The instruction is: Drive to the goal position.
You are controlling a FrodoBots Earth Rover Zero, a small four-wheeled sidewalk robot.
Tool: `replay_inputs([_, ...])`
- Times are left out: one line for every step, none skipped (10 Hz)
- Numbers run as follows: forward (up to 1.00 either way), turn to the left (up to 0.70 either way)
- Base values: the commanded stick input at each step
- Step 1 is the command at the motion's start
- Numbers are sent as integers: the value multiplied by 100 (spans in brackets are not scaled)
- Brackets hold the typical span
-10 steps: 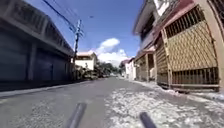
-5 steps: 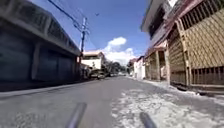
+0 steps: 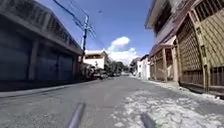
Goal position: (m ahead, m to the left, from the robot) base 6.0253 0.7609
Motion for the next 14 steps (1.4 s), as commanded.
replay_inputs([100, -40])
replay_inputs([100, -40])
replay_inputs([100, -29])
replay_inputs([100, -29])
replay_inputs([100, -36])
replay_inputs([100, -40])
replay_inputs([100, -40])
replay_inputs([100, -37])
replay_inputs([100, -20])
replay_inputs([100, 1])
replay_inputs([100, 2])
replay_inputs([100, 3])
replay_inputs([100, 3])
replay_inputs([100, 4])
